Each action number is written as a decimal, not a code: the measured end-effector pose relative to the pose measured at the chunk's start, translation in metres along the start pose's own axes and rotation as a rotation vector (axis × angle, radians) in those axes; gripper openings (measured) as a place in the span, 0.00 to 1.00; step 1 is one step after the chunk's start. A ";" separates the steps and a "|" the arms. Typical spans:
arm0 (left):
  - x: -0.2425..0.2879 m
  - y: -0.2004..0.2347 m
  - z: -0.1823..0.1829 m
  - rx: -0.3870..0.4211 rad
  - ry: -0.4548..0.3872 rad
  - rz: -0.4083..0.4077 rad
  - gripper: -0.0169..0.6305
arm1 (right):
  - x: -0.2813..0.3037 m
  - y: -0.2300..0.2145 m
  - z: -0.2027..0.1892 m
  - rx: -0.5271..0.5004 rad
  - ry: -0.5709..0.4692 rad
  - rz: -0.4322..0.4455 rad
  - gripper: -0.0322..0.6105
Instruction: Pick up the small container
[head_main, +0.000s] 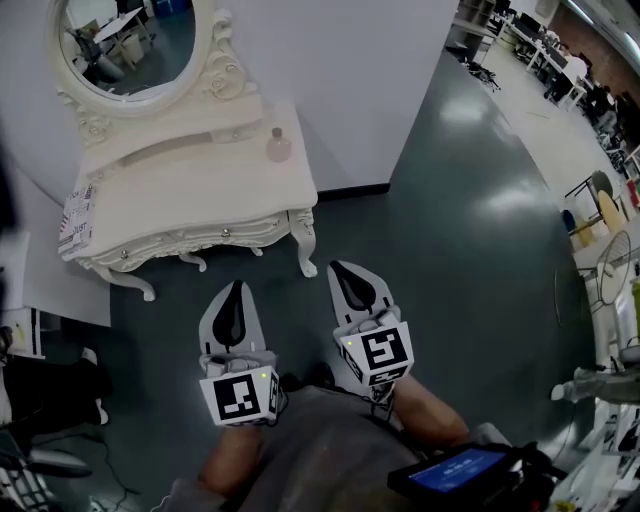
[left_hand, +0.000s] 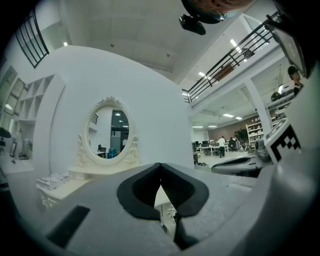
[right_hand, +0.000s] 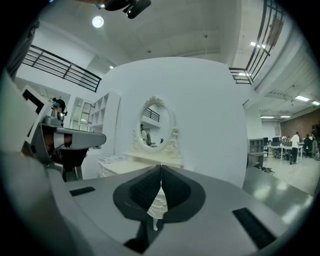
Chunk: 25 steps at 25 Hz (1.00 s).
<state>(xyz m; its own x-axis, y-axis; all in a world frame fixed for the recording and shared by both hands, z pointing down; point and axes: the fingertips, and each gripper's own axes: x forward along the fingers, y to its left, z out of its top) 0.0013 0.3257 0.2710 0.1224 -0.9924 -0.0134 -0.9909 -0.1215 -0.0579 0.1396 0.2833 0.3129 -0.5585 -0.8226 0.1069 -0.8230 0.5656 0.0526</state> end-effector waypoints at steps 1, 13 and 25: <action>0.003 0.001 0.000 -0.003 0.000 0.015 0.05 | 0.003 -0.003 -0.002 -0.002 0.004 0.010 0.07; 0.057 0.022 -0.015 -0.005 0.027 0.073 0.05 | 0.064 -0.029 -0.017 0.003 0.041 0.058 0.07; 0.152 0.082 -0.041 -0.020 0.088 0.004 0.05 | 0.170 -0.043 -0.025 0.032 0.091 0.000 0.07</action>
<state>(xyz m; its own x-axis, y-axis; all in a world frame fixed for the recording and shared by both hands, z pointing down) -0.0638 0.1642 0.3054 0.1136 -0.9907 0.0745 -0.9924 -0.1166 -0.0383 0.0824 0.1205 0.3537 -0.5478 -0.8133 0.1963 -0.8268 0.5620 0.0211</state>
